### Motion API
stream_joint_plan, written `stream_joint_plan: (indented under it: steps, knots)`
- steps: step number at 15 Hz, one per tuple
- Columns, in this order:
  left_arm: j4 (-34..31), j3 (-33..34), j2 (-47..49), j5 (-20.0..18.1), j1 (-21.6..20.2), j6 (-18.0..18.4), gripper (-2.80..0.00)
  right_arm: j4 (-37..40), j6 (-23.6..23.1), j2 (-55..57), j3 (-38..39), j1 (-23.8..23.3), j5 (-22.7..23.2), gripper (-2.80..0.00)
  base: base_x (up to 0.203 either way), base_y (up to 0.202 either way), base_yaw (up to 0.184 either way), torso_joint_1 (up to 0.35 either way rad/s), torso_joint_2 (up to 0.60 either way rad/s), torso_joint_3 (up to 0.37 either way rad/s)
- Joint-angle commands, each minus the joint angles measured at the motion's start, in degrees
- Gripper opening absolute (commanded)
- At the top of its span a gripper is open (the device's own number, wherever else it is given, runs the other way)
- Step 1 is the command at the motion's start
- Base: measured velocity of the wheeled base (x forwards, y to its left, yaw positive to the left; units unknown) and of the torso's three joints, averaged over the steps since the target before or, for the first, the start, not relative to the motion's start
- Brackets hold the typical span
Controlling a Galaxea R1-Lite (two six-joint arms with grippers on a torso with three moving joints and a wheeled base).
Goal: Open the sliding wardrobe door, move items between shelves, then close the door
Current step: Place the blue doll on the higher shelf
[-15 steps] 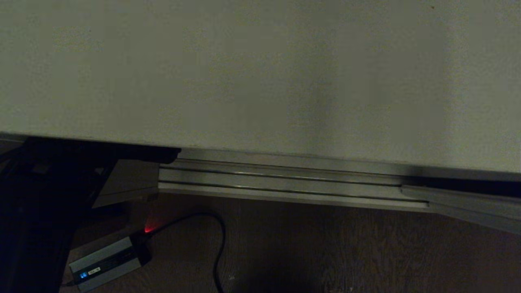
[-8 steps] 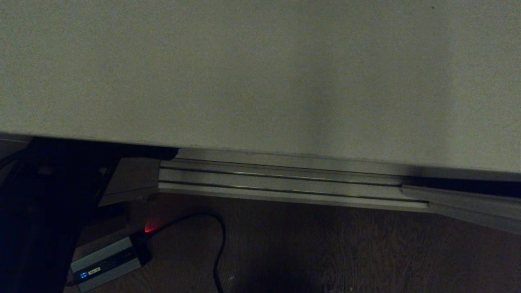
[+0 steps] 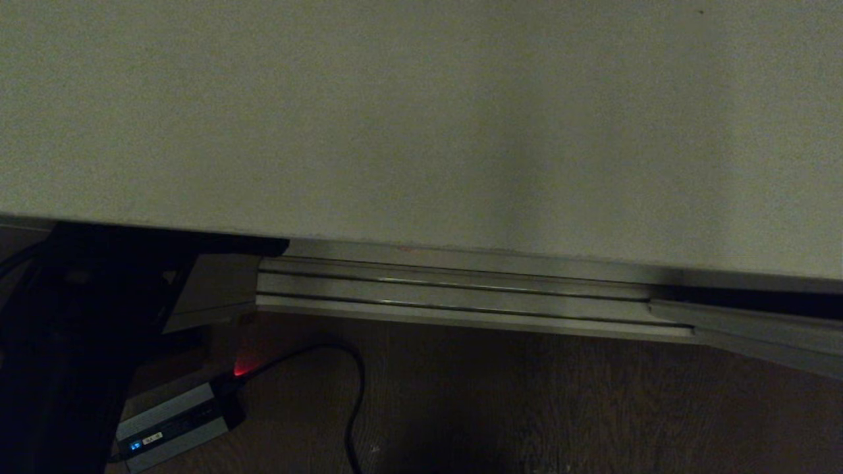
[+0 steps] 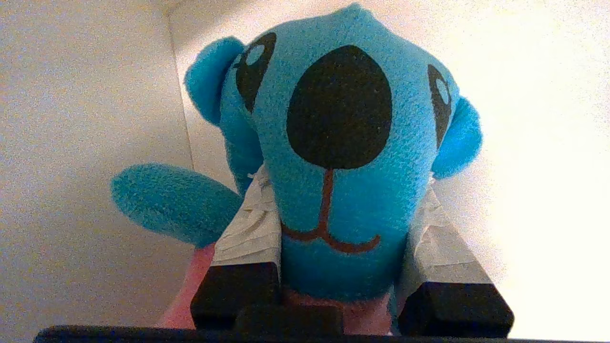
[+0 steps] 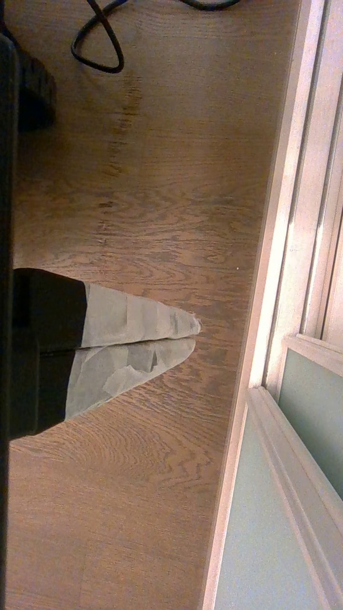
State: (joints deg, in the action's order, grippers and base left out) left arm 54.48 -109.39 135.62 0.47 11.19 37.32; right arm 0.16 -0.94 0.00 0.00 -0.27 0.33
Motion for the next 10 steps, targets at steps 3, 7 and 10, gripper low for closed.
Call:
stream_joint_plan:
  steps: [3, 7, 10]
  knots:
    - [-2.93, 1.74, -4.14, 4.0, 2.48, -15.04, -2.8, 0.02, -0.03, 0.0, 0.18, 0.0, 0.02, -2.8, 0.0, 0.0, 0.0, 0.0, 0.0, 0.0]
    - [-4.73, 3.92, -7.03, 4.28, 5.07, -21.76, -2.8, 0.02, -0.03, 0.0, 0.18, 0.0, 0.02, -2.8, 0.0, 0.0, 0.0, 0.0, 0.0, 0.0]
    - [-4.45, 4.62, -7.01, 4.54, 5.83, -22.48, -2.8, 0.02, -0.03, 0.0, 0.18, 0.0, 0.02, -2.8, 0.0, 0.0, 0.0, 0.0, 0.0, 0.0]
